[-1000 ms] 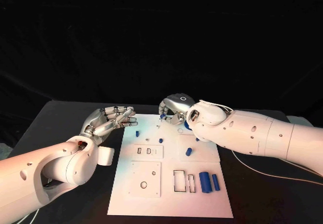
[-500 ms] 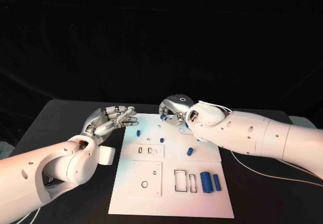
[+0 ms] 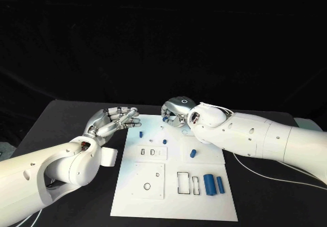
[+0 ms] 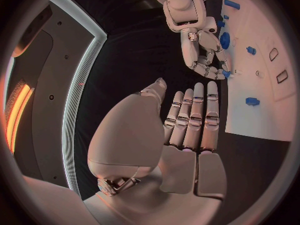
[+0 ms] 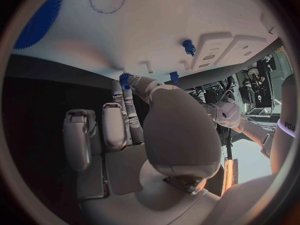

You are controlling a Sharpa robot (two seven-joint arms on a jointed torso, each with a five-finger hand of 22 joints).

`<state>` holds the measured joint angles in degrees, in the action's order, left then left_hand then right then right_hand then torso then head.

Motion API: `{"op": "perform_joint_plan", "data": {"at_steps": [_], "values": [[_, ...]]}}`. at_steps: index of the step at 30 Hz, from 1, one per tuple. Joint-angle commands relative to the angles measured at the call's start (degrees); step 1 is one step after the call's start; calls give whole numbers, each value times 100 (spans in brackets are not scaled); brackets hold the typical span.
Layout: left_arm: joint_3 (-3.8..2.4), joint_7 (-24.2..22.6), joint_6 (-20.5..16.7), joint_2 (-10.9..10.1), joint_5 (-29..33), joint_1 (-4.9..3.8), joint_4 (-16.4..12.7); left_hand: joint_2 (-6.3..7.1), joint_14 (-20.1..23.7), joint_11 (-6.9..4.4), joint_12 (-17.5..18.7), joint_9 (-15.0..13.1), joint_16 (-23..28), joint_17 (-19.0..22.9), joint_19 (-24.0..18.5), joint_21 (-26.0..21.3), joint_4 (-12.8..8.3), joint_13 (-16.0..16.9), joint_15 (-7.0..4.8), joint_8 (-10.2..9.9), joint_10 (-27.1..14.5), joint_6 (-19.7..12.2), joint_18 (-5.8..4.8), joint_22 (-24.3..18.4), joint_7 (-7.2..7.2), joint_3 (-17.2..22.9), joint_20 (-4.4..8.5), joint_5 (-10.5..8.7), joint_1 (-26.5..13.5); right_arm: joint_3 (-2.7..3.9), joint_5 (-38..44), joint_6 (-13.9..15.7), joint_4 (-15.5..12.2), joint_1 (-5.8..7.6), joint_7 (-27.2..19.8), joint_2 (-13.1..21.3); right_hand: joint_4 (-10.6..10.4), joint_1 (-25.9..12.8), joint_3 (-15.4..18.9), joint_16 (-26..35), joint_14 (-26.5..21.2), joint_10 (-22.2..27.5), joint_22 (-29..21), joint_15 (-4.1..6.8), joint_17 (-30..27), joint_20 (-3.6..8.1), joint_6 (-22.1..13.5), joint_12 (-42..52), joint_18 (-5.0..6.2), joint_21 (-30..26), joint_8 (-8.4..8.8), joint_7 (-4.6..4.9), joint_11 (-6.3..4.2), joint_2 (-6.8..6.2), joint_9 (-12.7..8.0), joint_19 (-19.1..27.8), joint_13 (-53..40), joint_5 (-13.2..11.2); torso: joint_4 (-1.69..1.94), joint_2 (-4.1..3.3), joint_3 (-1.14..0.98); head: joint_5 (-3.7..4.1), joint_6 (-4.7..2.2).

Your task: Assemble the parts on the task board

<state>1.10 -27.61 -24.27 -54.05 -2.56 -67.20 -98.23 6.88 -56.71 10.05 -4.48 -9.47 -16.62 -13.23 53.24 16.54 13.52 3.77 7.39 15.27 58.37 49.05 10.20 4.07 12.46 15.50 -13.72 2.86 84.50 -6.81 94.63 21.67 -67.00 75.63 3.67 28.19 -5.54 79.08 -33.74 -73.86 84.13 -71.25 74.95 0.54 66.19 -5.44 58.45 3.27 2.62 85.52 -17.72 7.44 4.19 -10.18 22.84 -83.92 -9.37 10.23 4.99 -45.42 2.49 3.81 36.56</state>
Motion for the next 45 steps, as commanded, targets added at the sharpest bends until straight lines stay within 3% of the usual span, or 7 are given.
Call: {"op": "perform_joint_plan", "data": {"at_steps": [1,15,22,27,34,42,45], "values": [[-4,-25,100,13,11,-10,-9,-6,-24,32,11,10,31,-5,47,-39,19,-7,28,-38,-11,-50,33,-5,92,12,-9,17,-42,-12,16,-163,35,-30,-34,-29,12,-78,-9,-8,148,-2,713,1,-6,-11,-23,36,-77,3,8,24,-23,-9,-2,-110,-30,-19,-1,-4,0,-8,2],[-4,-9,98,12,11,-15,-2,-6,-24,32,11,10,31,-5,47,-39,19,-7,28,-38,-11,-50,33,-5,92,12,-9,17,-42,-16,-10,-218,145,-38,-49,-114,39,-317,-174,236,-7,938,7,-225,-418,-212,-616,16,94,-457,418,280,251,-269,-75,397,231,-126,-3,-10,-3,-17,8],[-4,14,73,-1,11,-17,5,-5,-23,33,20,12,39,-10,47,-45,18,-6,29,-43,-12,-53,34,-7,93,14,-11,17,-42,-18,15,-129,58,-38,-21,-15,97,-352,-64,363,-73,1266,-296,-269,-623,-267,-783,27,166,-688,578,317,302,-349,-117,588,353,-133,-17,-8,-7,-23,-4],[-4,21,65,-16,11,-18,10,-5,-23,33,20,12,39,-10,47,-45,18,-6,29,-43,-12,-53,34,-7,93,14,-11,17,-42,-13,41,15,-287,-28,35,316,106,-358,-31,338,-62,1177,-265,-258,-600,-264,-758,77,160,-677,585,303,284,-344,-113,552,346,-100,-24,-5,-13,-23,-2],[-4,26,82,-32,11,-19,11,-3,-23,33,23,12,42,-13,47,-48,17,-4,30,-44,-9,-52,34,-8,90,15,-12,18,-41,40,-491,305,-1231,54,113,1322,-6,-502,-30,160,22,445,125,-148,-404,-176,-504,334,70,-441,503,201,136,-317,-52,268,240,-133,-54,17,-15,51,-24],[-4,16,97,-55,11,-18,2,-6,-24,19,20,9,49,-18,49,-53,12,0,26,-38,15,-36,35,-10,65,22,-12,18,-32,54,-1399,-25,-1788,108,294,2173,-192,-690,739,-171,147,-715,574,109,-16,73,-551,1466,-30,-158,481,20,-162,-563,20,-9,-744,-194,-137,29,-47,96,-43],[-3,18,110,-51,12,-18,4,-6,-24,19,20,9,49,-18,49,-53,12,0,26,-38,15,-36,35,-10,65,22,-12,18,-32,55,-1649,-343,-1835,114,480,2353,-595,-550,1740,-650,269,-280,883,90,649,57,-863,4013,-103,33,318,5,-140,-308,157,-186,-3425,-33,-139,31,-56,132,-41]]}}
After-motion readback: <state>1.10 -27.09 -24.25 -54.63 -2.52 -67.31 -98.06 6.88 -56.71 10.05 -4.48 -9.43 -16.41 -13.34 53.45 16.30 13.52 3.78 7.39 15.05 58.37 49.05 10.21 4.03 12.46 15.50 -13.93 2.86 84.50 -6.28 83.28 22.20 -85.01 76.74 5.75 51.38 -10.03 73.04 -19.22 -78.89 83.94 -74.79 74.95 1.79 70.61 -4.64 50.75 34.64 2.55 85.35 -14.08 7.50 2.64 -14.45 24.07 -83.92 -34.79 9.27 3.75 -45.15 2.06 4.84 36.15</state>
